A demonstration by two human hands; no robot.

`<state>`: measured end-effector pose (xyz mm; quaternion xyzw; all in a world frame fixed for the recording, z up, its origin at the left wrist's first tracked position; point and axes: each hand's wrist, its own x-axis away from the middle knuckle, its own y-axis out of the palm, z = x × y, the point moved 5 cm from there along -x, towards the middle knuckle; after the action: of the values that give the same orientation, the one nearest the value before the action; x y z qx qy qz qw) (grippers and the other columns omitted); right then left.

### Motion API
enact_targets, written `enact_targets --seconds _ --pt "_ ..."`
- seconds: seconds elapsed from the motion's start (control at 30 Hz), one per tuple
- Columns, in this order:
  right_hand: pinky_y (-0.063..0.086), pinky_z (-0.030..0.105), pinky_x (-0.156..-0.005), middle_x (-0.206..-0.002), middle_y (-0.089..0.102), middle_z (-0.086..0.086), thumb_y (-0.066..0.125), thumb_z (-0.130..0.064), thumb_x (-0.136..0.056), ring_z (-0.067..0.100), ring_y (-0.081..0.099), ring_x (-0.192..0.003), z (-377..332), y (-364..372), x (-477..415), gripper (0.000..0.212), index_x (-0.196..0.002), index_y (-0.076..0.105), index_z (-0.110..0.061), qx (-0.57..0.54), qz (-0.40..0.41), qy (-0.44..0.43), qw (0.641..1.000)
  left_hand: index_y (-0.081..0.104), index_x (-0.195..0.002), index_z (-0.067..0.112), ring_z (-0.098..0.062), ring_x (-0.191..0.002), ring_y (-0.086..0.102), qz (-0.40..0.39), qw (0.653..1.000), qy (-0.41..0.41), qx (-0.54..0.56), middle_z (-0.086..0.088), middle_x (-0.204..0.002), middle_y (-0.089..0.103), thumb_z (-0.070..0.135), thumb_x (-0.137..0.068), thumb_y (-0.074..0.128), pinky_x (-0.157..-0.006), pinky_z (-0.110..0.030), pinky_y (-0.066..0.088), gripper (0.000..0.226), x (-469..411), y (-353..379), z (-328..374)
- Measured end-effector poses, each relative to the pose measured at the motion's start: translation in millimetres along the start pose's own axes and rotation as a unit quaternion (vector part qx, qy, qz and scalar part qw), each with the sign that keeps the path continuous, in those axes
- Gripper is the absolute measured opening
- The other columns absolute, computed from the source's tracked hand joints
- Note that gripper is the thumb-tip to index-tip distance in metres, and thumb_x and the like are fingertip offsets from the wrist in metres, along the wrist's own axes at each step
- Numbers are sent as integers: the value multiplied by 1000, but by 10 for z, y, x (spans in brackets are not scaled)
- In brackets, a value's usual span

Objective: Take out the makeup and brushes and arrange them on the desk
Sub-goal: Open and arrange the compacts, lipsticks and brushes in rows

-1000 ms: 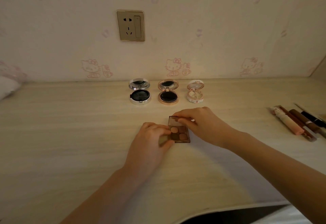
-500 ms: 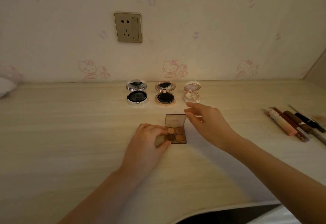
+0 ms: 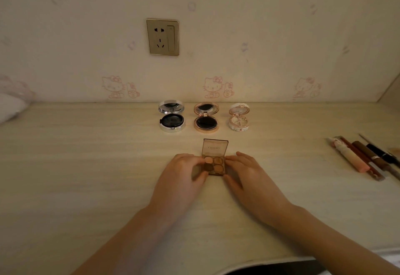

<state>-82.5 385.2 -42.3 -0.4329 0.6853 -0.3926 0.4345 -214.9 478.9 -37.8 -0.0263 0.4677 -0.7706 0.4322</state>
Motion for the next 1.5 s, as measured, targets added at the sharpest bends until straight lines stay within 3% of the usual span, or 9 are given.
enact_targets --seconds 0.17,0.23,0.37,0.6,0.9,1.23,1.37,1.5 --pt "8 9 -106 -134 54 -2 50 -22 -96 18 36 -132 -166 45 -263 34 -129 56 -18 -17 -7 -21 1000 69 -114 31 -9 -110 57 10 999 -28 -14 9 -113 68 23 -84 68 -94 -23 44 31 -132 -156 -119" --pt "13 13 -108 -130 57 0 51 -21 -96 18 41 -126 -237 84 -381 31 -125 59 -16 -20 -11 -27 999 69 -114 32 -11 -110 58 9 999 -48 -17 8 -113 69 23 -84 69 -94 -27 46 32 -183 -226 -213" --pt "33 24 -102 -124 58 2 50 -20 -95 19 44 -119 -372 189 -597 29 -121 61 -15 -36 -23 -17 999 73 -109 32 -13 -106 62 25 997 -76 -13 8 -109 72 23 -82 72 -88 -22 44 29 -268 -381 -415" --pt "39 32 -100 -121 59 4 45 -19 -97 21 44 -118 -579 298 -876 27 -116 62 -12 -32 -48 -12 998 74 -106 29 -14 -101 65 71 991 -110 7 7 -105 73 16 -80 73 -80 -13 39 29 -305 -492 -711" --pt "39 34 -100 -121 60 2 44 -20 -98 20 46 -117 -626 344 -1002 26 -115 62 -13 -34 -53 -12 998 74 -105 22 -21 -104 62 88 990 -106 -2 1 -105 72 14 -80 72 -90 -32 47 27 -335 -443 -837" --pt "42 35 -98 -121 59 4 45 -23 -97 21 47 -116 -631 360 -969 27 -117 60 -13 -35 -44 -13 998 73 -107 18 -23 -108 61 101 989 -106 -5 -2 -111 71 10 -78 71 -93 -27 42 30 -320 -442 -853" --pt "36 32 -106 -134 51 4 47 -28 -97 20 40 -127 -543 307 -896 38 -132 51 -13 -17 -36 -5 999 68 -113 16 -21 -117 53 101 991 -90 -25 -2 -121 65 5 -78 69 -95 -19 34 37 -301 -441 -821" --pt "32 29 -108 -137 49 2 47 -30 -96 19 37 -130 -394 220 -747 42 -135 47 -15 2 -24 -5 1000 68 -112 18 -19 -115 53 102 991 -69 -58 -2 -115 65 6 -80 66 -93 -26 40 35 -274 -458 -720"
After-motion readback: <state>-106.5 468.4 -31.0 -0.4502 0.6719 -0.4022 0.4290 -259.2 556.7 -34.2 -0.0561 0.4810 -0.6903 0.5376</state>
